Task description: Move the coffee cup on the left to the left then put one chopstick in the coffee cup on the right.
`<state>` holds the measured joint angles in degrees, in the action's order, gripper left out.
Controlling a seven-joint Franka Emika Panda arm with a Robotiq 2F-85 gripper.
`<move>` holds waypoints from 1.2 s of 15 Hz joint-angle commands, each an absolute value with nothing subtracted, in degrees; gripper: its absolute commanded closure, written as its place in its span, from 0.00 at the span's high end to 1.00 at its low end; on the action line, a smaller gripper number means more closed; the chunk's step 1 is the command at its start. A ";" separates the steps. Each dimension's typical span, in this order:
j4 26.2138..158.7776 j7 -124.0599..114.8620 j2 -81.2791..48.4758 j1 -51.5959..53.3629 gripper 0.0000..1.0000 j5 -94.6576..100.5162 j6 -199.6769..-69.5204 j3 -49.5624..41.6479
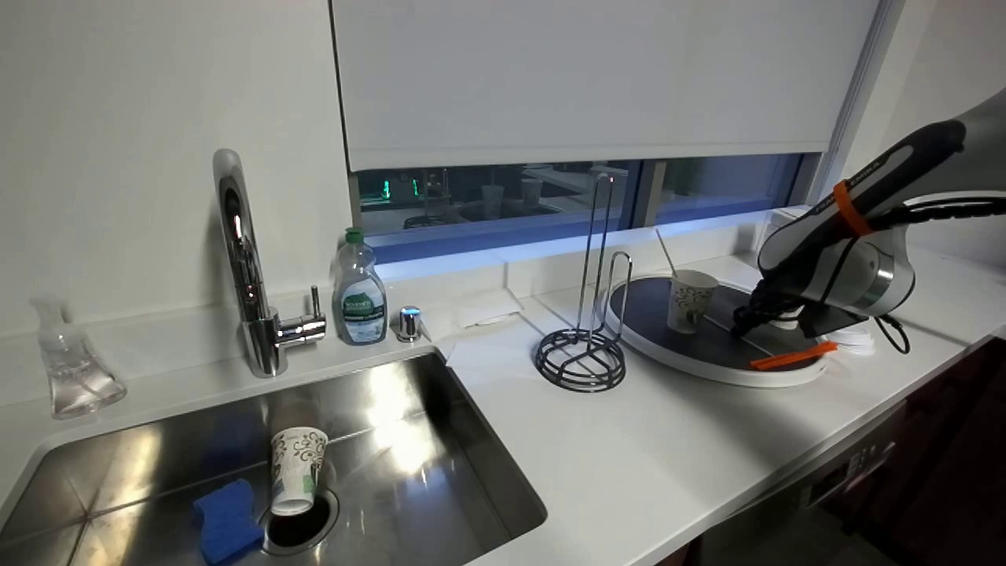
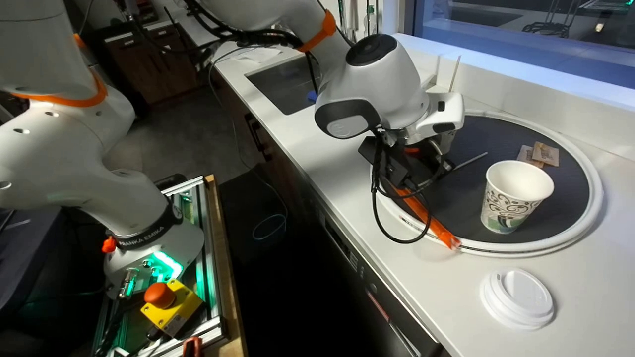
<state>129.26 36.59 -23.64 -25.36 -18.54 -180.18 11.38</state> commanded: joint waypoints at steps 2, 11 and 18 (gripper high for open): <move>129.21 36.89 -22.96 -25.19 0.01 -17.86 -177.21 10.90; 132.04 27.57 -16.66 -18.72 0.01 -17.38 -172.20 3.33; 133.07 18.38 -13.59 -14.67 0.01 -17.91 -167.22 -0.30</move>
